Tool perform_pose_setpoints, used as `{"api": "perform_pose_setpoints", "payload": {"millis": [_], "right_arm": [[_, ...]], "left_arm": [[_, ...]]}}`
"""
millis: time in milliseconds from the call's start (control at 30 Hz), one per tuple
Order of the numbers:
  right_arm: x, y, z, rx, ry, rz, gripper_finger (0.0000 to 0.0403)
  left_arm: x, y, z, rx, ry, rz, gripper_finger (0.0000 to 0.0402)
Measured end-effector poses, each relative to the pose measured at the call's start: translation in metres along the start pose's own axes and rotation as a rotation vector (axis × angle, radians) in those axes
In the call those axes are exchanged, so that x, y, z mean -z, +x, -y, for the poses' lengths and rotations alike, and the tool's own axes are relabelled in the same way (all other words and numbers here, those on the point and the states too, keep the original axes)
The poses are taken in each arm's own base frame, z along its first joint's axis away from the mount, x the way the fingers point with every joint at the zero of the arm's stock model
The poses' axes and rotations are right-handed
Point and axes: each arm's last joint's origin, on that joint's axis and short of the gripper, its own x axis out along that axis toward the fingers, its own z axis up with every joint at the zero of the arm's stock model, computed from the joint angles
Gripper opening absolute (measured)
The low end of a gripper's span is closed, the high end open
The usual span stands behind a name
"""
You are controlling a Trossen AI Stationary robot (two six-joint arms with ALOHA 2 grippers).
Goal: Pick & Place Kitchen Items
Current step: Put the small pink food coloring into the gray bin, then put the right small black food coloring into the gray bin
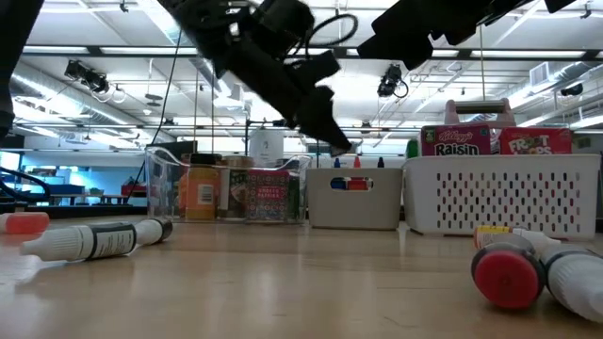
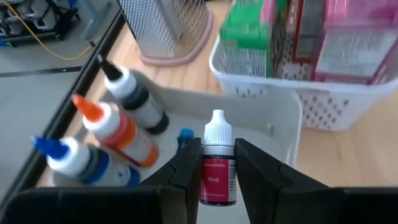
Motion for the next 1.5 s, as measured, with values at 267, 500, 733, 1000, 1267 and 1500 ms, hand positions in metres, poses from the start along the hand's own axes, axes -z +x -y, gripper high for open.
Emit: {"api": "perform_pose_setpoints", "payload": {"millis": [267, 500, 733, 1000, 1267, 1500], "right_arm": [[0.001, 0.0, 0.0, 0.0, -0.024, -0.006, 0.022], [0.003, 0.0, 0.0, -0.001, -0.027, -0.033, 0.022], [0.005, 0.0, 0.0, 0.001, -0.031, -0.05, 0.022], [0.006, 0.0, 0.0, 0.002, -0.032, -0.055, 0.022], [0.011, -0.001, 0.0, 0.002, -0.047, -0.112, 0.022], [0.016, -0.003, -0.003, 0.006, 0.004, -0.162, 0.022]], "left_arm": [[-0.016, 0.019, -0.01, 0.04, 0.027, -0.152, 0.0096], [0.004, 0.044, -0.004, 0.058, 0.075, -0.207, 0.0096], [0.006, 0.044, -0.005, 0.044, 0.076, -0.219, 0.0128], [-0.003, 0.026, -0.005, -0.015, -0.066, -0.275, 0.0186], [-0.052, -0.054, -0.01, 0.014, -0.157, -0.172, 0.0184], [-0.085, -0.136, 0.008, -0.052, -0.068, -0.02, 0.0175]]}}
